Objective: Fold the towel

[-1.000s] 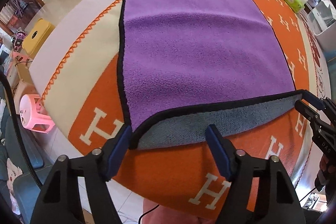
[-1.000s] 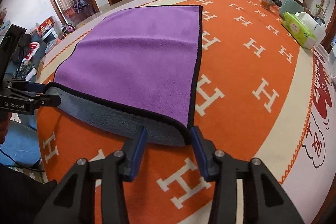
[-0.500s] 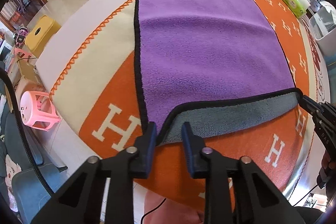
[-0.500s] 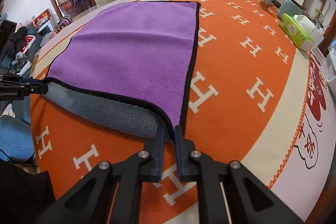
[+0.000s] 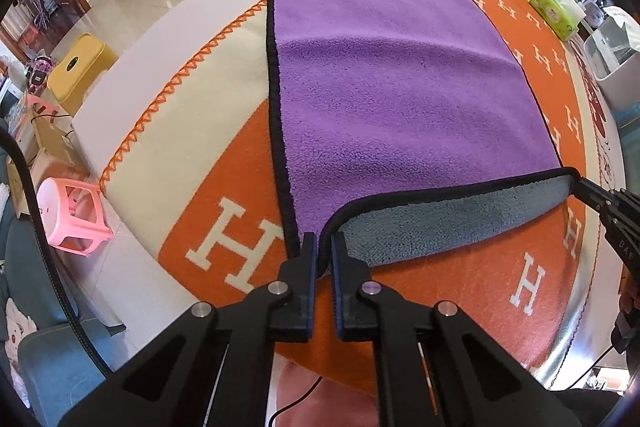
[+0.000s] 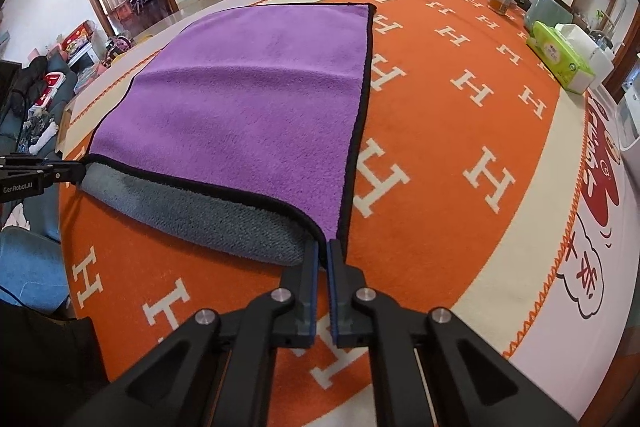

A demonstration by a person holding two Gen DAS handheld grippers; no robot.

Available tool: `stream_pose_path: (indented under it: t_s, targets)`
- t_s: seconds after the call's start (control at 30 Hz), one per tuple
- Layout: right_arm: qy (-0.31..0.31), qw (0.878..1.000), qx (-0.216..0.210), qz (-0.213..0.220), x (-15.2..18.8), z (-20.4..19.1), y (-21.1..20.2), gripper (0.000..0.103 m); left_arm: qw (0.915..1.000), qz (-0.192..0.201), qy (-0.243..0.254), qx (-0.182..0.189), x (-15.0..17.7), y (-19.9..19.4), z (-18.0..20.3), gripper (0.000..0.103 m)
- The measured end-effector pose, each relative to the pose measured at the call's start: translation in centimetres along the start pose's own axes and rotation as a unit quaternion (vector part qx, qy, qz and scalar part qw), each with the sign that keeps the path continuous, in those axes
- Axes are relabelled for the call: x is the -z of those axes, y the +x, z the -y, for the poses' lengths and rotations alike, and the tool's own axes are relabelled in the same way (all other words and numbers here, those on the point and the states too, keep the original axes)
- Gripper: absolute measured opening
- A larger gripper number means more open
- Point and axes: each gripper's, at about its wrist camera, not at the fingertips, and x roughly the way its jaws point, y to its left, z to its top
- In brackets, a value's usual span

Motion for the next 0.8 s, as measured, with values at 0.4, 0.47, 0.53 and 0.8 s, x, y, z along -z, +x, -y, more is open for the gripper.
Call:
stream_pose_path:
  t_s: [0.4,0.47,0.53,0.8]
  targets:
    - [0.028,0.999,-0.012,0.025,-2.5,0.8,-2.7,0.004,0.9988,0.047,0.013,0.003,-2.2,-4.8,-0.4,0.003]
    - [0.031,0.999,-0.012,0.036,-3.3,0.9,-3.5,0.004,0.9977,0.065,0.019,0.002,-3.1,-6.2,-0.2,0.003]
    - [0.034,0.998,-0.009,0.05,-4.3,1.0,-4.4,0.004,0.9963,0.082,0.026,0.0,-3.9,-7.5,-0.2,0.003]
    - [0.046,0.994,0.005,0.102,-8.1,1.5,-7.3,0.004,0.9899,0.139,0.03,0.009,-7.8,-11.9,-0.8,0.003]
